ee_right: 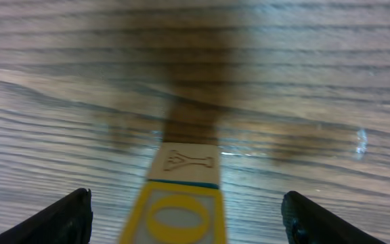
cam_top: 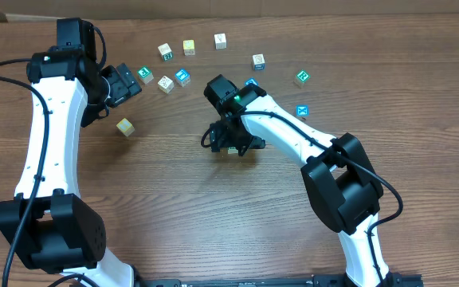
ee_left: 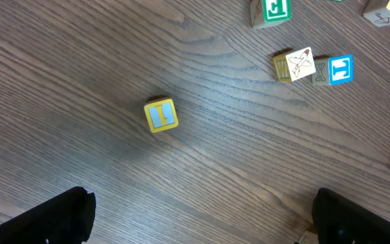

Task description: Form a tower

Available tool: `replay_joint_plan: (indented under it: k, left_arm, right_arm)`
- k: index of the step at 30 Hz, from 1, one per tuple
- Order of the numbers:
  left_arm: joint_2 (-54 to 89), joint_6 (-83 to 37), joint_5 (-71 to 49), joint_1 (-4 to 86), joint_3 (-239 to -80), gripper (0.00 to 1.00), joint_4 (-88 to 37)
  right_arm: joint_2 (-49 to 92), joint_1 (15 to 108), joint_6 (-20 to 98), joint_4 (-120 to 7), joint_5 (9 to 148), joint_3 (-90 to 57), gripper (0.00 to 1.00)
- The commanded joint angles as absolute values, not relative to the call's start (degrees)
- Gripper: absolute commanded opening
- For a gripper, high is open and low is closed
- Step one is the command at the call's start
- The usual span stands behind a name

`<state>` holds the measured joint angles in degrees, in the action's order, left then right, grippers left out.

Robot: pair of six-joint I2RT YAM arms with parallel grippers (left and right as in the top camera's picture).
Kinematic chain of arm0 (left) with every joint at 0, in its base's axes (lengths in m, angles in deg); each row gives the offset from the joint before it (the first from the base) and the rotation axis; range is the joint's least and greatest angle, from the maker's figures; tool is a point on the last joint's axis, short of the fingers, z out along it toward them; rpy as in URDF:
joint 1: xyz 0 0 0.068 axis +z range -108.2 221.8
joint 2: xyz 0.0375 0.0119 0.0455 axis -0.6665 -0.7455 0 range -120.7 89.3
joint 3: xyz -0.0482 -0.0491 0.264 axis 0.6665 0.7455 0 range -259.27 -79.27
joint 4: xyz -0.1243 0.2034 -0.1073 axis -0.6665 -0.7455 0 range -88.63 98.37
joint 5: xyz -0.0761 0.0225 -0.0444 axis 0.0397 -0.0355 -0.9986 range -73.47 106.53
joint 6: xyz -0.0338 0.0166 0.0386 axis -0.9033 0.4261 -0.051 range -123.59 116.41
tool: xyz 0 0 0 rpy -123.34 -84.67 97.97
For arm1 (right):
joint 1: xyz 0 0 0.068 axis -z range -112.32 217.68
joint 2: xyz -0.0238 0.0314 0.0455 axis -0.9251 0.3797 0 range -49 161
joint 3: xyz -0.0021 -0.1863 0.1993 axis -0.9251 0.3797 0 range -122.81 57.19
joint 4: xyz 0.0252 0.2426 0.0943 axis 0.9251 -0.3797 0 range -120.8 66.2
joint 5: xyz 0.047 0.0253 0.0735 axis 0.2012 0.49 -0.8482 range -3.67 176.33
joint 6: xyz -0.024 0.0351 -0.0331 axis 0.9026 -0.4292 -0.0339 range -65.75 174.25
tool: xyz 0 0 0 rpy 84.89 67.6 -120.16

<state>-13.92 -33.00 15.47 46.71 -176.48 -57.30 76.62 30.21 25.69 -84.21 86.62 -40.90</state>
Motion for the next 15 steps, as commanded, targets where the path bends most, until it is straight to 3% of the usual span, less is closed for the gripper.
replay_joint_plan:
  k: [1,9,15]
  left_arm:
    - [-14.59,-31.88,15.86,46.62,-176.51,1.00,-57.41]
    - [-14.59,-31.88,15.86,46.62,-176.51,1.00,-57.41]
    - [-14.59,-31.88,15.86,46.62,-176.51,1.00,-57.41]
  right_arm:
    - [75.57,30.56,25.32,-83.62,89.31,-40.35,0.84]
    - [75.57,30.38,25.28,-83.11,89.29,-40.33,0.72]
    - [75.57,30.30,24.03,-83.18,89.27,-40.31,0.72]
